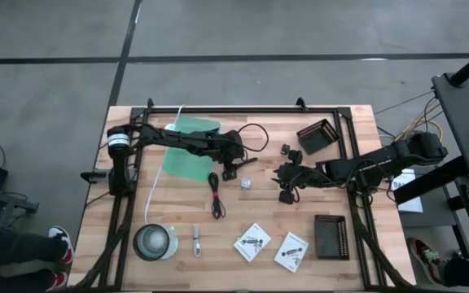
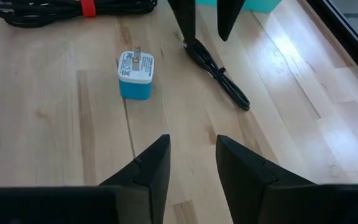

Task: Pick and place items into bin
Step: Put the small black charger cable into the green bin

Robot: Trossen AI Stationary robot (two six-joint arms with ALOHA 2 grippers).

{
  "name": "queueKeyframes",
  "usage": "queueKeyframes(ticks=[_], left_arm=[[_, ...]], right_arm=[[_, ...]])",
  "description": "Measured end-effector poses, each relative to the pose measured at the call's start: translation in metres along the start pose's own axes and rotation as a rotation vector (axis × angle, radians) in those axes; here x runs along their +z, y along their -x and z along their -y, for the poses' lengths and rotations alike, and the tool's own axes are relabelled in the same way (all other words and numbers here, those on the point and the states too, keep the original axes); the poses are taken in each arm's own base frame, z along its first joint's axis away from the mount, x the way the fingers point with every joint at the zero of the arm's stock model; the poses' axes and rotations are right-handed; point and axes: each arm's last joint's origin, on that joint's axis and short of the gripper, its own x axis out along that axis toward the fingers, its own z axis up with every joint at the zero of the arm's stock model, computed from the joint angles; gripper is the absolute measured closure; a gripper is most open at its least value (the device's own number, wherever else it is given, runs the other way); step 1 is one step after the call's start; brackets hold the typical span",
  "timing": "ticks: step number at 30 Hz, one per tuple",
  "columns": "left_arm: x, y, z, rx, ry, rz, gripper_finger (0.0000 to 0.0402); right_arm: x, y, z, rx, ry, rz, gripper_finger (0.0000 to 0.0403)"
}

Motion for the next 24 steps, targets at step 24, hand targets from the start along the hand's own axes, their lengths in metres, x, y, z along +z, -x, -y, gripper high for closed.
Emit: queueKeyframes(ticks=[24], left_arm=[[-0.011, -0.02, 0.0, -0.026, 0.034, -0.072, 0.0214]], right_arm=[[0.0, 0.0, 0.0, 0.0, -0.015, 0.0, 0.0302]])
